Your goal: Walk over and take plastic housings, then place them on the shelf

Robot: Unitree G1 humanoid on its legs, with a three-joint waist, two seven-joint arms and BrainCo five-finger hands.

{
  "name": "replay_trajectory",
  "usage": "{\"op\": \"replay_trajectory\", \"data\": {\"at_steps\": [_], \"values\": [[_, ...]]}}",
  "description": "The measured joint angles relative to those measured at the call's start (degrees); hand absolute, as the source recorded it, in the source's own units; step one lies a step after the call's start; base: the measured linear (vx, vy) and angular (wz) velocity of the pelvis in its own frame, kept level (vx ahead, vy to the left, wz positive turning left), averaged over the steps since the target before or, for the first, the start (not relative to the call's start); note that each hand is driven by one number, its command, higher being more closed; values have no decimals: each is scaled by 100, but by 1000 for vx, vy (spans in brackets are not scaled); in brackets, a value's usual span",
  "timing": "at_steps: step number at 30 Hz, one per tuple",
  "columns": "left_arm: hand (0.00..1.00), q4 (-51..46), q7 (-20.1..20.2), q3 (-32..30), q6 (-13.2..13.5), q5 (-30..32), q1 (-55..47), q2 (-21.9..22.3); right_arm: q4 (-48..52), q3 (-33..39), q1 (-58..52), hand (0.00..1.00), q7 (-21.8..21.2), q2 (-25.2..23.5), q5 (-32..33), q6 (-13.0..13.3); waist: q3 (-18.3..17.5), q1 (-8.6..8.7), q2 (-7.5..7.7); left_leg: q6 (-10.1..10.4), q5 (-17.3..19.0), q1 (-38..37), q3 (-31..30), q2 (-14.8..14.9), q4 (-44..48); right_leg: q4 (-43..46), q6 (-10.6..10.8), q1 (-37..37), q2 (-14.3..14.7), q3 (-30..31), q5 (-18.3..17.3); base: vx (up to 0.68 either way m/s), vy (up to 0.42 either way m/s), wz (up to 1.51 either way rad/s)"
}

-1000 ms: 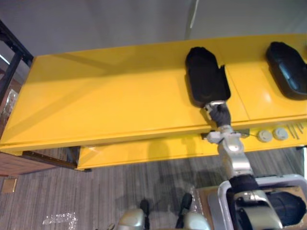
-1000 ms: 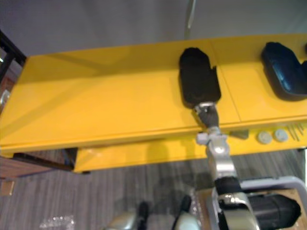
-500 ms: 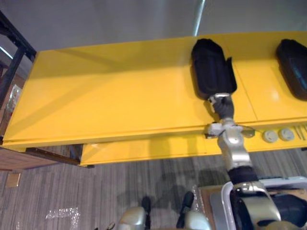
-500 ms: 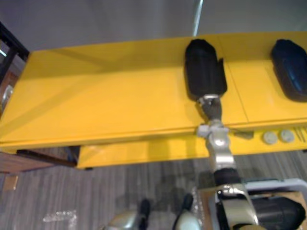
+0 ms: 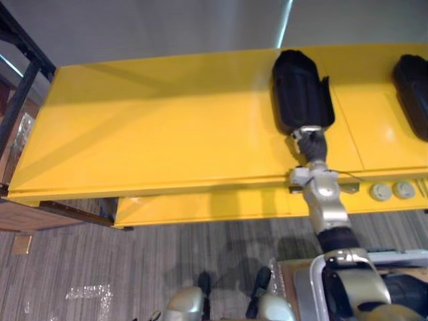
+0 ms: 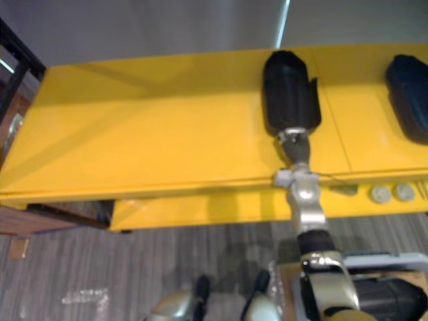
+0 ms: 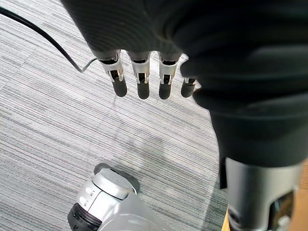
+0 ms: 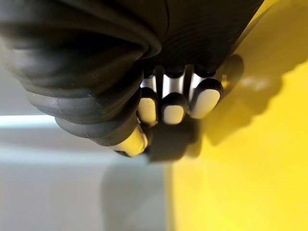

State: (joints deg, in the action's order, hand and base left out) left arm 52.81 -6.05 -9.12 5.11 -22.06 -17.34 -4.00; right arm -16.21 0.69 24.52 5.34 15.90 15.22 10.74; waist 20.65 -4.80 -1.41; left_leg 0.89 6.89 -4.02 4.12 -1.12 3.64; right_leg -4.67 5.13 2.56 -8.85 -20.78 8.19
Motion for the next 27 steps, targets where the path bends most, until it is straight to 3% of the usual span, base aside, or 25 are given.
{"op": "replay_trajectory", "data": {"at_steps": [3, 6, 7, 9, 13, 18, 20, 27], "values": [[0, 10, -2, -260, 18, 35, -17, 47, 1884, 1, -1674, 100, -671, -43, 674, -147, -18, 151, 153, 15, 21, -7, 121, 16, -18, 0, 1, -55, 10, 103, 0, 21, 19, -13], [0, 44, -1, -371, 51, 119, -27, 23, 2732, 209, -2532, 100, -930, -65, 1089, -100, -125, 337, 369, 24, 80, -68, 268, 43, -11, 0, 2, -78, 26, 251, -1, -7, 19, -23], [0, 56, -1, -372, 69, 208, -27, 14, 2819, 286, -2635, 0, -944, -83, 1116, -38, -154, 356, 407, 20, 96, -94, 299, 49, -10, -1, 4, -75, 27, 305, -3, -27, 23, -39], [0, 196, 3, -392, 141, 291, -30, -32, 3115, 689, -2960, 0, -936, -170, 1107, 178, -377, 461, 535, 23, 171, -92, 464, 86, 16, -2, 17, -124, 69, 453, -18, -42, 10, -36], [0, 281, 4, -473, 156, 464, -33, -62, 3223, 1179, -3286, 0, -693, -201, 1086, 545, -721, 609, 559, 40, 261, -98, 607, 145, 57, -1, 2, -167, 124, 572, -34, -6, 1, -21], [0, 284, 3, -468, 151, 497, 118, -9, 2865, 1538, -3473, 0, -27, -311, 748, 584, -996, 724, 374, 89, 309, -196, 774, 215, 67, 0, -10, -179, 203, 732, -42, 13, -8, -17], [0, 261, -7, -448, 193, 520, 218, -4, 2284, 1735, -3612, 0, 154, -526, 778, 582, -1057, 743, 302, 118, 327, -214, 833, 252, 68, 0, -19, -166, 239, 783, -48, -16, -19, -13], [0, 245, -12, -304, 126, 743, 396, -4, 1086, 1916, -3798, 0, 618, -834, 622, 655, -1196, 801, 280, 147, 350, -323, 1052, 307, 60, -1, -32, -151, 303, 949, -43, -45, -15, -14]]}}
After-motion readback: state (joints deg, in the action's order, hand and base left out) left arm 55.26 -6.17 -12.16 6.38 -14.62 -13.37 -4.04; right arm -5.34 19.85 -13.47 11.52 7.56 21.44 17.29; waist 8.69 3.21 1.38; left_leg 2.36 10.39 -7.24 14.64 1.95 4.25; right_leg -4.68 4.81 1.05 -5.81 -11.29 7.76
